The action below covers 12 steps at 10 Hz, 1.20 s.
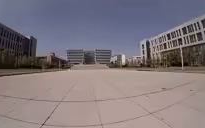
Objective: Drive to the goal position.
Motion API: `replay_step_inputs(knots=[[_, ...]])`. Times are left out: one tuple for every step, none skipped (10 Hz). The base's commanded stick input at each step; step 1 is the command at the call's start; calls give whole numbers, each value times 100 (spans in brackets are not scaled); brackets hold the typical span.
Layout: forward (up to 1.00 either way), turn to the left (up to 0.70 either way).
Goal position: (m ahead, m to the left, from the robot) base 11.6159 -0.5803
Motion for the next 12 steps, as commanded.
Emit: replay_step_inputs(knots=[[4,0],[4,0],[4,0],[4,0],[4,0],[4,0],[4,0],[4,0],[4,0],[4,0],[4,0],[4,0]])
